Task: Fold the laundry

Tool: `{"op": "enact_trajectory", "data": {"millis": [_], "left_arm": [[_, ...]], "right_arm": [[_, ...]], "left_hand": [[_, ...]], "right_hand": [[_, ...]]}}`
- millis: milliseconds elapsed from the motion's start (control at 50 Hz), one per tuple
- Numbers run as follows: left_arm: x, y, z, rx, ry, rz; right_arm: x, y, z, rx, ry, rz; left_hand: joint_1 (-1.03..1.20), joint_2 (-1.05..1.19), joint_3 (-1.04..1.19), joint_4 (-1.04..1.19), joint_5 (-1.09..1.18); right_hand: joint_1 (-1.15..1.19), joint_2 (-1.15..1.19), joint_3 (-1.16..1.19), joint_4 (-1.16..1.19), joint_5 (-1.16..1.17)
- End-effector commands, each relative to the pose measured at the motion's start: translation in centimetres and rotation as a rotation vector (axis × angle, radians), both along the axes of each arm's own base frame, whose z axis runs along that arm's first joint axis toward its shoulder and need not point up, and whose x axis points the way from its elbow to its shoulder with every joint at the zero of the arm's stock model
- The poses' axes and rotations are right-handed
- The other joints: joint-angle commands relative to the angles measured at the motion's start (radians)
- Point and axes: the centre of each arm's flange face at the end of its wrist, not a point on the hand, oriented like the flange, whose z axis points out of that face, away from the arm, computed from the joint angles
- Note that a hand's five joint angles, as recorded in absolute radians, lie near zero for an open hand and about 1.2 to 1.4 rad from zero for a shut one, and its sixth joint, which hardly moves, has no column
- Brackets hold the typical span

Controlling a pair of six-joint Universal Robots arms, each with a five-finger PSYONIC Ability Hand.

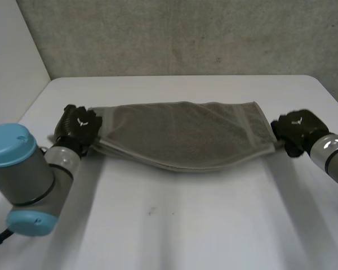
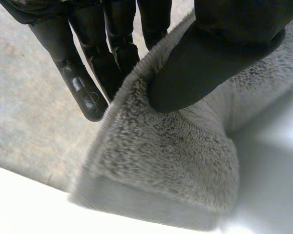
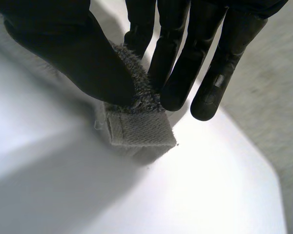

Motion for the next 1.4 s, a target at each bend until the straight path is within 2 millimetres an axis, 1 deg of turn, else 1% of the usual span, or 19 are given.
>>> {"op": "enact_trajectory", "data": {"millis": [20, 120, 220, 300, 400, 440, 460, 540, 560, 660, 820, 1160, 1180, 1200, 1220, 1240, 1340, 1380, 1400], "left_arm": [[2.1, 3.7, 1.9, 0.109, -0.154, 0.013], [3.7, 7.8, 3.5, 0.304, -0.245, -0.002], [4.3, 10.5, 4.6, 0.410, -0.274, -0.039], [4.1, 10.5, 5.3, 0.389, -0.260, -0.068], [3.8, 9.1, 5.5, 0.345, -0.231, -0.082], [3.2, 7.2, 4.1, 0.338, -0.230, -0.090], [3.2, 7.2, 4.1, 0.338, -0.230, -0.090], [1.8, 3.1, 2.5, 0.264, -0.218, -0.078], [1.8, 3.1, 2.5, 0.264, -0.218, -0.078], [-0.1, -1.9, 0.1, 0.171, -0.193, -0.083], [-1.8, -6.6, -2.3, 0.106, -0.175, -0.078], [-2.8, -9.1, -4.1, 0.074, -0.161, -0.083], [-2.8, -9.0, -4.2, 0.076, -0.164, -0.083], [-2.8, -8.9, -4.3, 0.078, -0.168, -0.086], [-2.8, -8.9, -4.3, 0.078, -0.168, -0.086], [-2.9, -8.9, -4.0, 0.072, -0.167, -0.087], [-3.6, -8.5, -1.9, 0.024, -0.149, -0.097], [-3.5, -8.2, 1.0, -0.029, -0.121, -0.093], [-3.5, -8.2, 1.0, -0.029, -0.121, -0.093]], "right_arm": [[-0.6, 4.2, 1.5, 0.221, 0.186, 0.082], [-1.1, 8.6, 4.6, 0.340, 0.298, 0.175], [-1.5, 9.4, 6.2, 0.312, 0.325, 0.185], [-2.1, 8.9, 6.5, 0.299, 0.330, 0.166], [-2.0, 7.5, 6.2, 0.265, 0.325, 0.155], [-1.9, 5.2, 4.3, 0.257, 0.330, 0.141], [-1.9, 5.2, 4.3, 0.257, 0.330, 0.141], [-0.9, 2.6, 2.2, 0.236, 0.303, 0.107], [-0.9, 2.6, 2.2, 0.236, 0.303, 0.107], [1.9, -0.7, -0.3, 0.131, 0.236, 0.043], [3.4, -4.9, -3.6, -0.069, 0.239, -0.052], [4.5, -7.4, -4.7, -0.220, 0.201, -0.074], [4.5, -7.4, -4.9, -0.215, 0.203, -0.077], [4.6, -7.4, -5.0, -0.214, 0.204, -0.076], [4.6, -7.4, -5.0, -0.214, 0.204, -0.076], [4.7, -7.3, -4.9, -0.216, 0.205, -0.084], [4.6, -7.3, -2.2, -0.273, 0.185, -0.133], [4.1, -7.1, 1.4, -0.345, 0.158, -0.167], [4.1, -7.1, 1.4, -0.345, 0.158, -0.167]], "left_hand": [[0.195, 0.179, 0.180, 0.179, 0.178], [0.195, 0.179, 0.180, 0.179, 0.178], [0.195, 0.179, 0.180, 0.179, 0.178], [0.195, 0.179, 0.180, 0.179, 0.178], [0.195, 0.179, 0.180, 0.179, 0.178], [0.195, 0.179, 0.180, 0.179, 0.178], [0.195, 0.179, 0.180, 0.179, 0.178], [0.195, 0.179, 0.180, 0.179, 0.178], [0.195, 0.179, 0.180, 0.179, 0.178], [0.195, 0.179, 0.180, 0.179, 0.178], [0.195, 0.179, 0.180, 0.179, 0.178], [0.195, 0.179, 0.180, 0.179, 0.178], [-0.151, -0.166, -0.165, -0.167, -0.167], [-0.732, -0.748, -0.747, -0.749, -0.749], [-0.738, -0.754, -0.753, -0.755, -0.755], [-1.026, -1.042, -1.041, -1.042, -1.043], [-1.020, -1.036, -1.035, -1.036, -1.037], [-1.011, -1.027, -1.026, -1.028, -1.028], [-1.011, -1.027, -1.026, -1.028, -1.028]], "right_hand": [[0.445, 0.222, 0.213, 0.203, 0.228], [0.445, 0.222, 0.213, 0.203, 0.228], [0.445, 0.222, 0.213, 0.203, 0.228], [0.445, 0.222, 0.213, 0.203, 0.228], [0.445, 0.222, 0.213, 0.203, 0.228], [0.445, 0.222, 0.213, 0.203, 0.228], [0.445, 0.222, 0.213, 0.203, 0.228], [0.445, 0.222, 0.213, 0.203, 0.228], [0.445, 0.222, 0.213, 0.203, 0.228], [0.445, 0.222, 0.213, 0.203, 0.228], [0.445, 0.222, 0.213, 0.203, 0.228], [0.445, 0.222, 0.213, 0.203, 0.228], [0.228, 0.005, -0.004, -0.013, 0.011], [-0.454, -0.678, -0.687, -0.696, -0.671], [-0.461, -0.685, -0.693, -0.703, -0.678], [-0.777, -1.000, -1.009, -1.018, -0.994], [-0.777, -1.000, -1.009, -1.018, -0.994], [-0.777, -1.000, -1.009, -1.018, -0.994], [-0.777, -1.000, -1.009, -1.018, -0.994]]}}
